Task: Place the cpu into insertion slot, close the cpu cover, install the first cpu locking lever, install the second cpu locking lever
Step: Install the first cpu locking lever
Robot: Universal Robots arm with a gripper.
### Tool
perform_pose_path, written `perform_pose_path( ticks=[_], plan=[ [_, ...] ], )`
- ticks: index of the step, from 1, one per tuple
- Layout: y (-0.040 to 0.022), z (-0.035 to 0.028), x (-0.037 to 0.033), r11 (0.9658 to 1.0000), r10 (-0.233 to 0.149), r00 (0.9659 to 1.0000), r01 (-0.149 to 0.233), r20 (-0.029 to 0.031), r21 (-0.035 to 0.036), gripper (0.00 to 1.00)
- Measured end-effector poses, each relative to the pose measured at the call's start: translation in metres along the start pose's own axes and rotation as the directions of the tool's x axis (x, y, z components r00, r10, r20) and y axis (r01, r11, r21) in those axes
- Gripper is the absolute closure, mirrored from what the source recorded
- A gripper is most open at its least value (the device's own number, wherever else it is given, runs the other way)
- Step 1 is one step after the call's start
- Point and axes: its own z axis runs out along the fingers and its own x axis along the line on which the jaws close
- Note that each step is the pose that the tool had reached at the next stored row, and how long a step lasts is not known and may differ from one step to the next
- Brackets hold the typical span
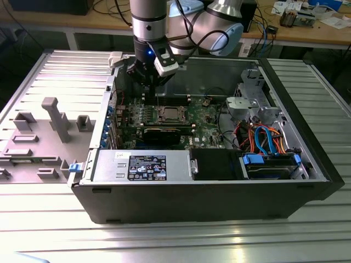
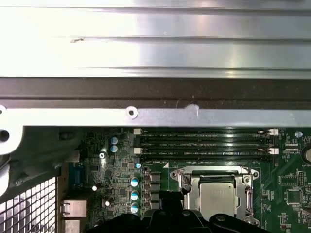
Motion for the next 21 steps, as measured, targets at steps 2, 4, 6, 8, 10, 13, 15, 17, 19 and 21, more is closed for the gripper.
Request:
perform_pose_path(
  ticks=[2, 4, 6, 8, 10, 13, 15, 17, 19, 21],
  plan=[
    [0.0037, 0.0000, -0.0002, 1.0000, -0.003, 1.0000, 0.003, -0.0001, 0.0000, 0.89],
    [0.0063, 0.0001, -0.0008, 1.0000, -0.005, 1.0000, 0.005, -0.0001, -0.0001, 0.89],
    [0.0100, 0.0002, -0.0018, 1.0000, -0.007, 1.0000, 0.007, -0.0001, -0.0002, 0.89],
    [0.0121, 0.0003, -0.0036, 1.0000, -0.008, 1.0000, 0.008, -0.0001, -0.0003, 0.89],
    [0.0134, 0.0004, -0.0073, 1.0000, -0.008, 1.0000, 0.008, -0.0002, -0.0002, 0.89],
    [0.0144, 0.0015, -0.0189, 1.0000, -0.008, 1.0000, 0.008, -0.0002, -0.0002, 0.89],
    [0.0144, 0.0029, -0.0247, 1.0000, -0.008, 1.0000, 0.008, -0.0001, -0.0003, 0.89],
    [0.0142, 0.0067, -0.0361, 1.0000, -0.008, 1.0000, 0.008, 0.0000, -0.0004, 0.89],
    [0.0142, 0.0078, -0.0393, 1.0000, -0.008, 1.0000, 0.008, -0.0002, -0.0002, 0.89],
    [0.0142, 0.0100, -0.0441, 1.0000, -0.008, 1.0000, 0.008, -0.0002, -0.0001, 0.89]
  ],
)
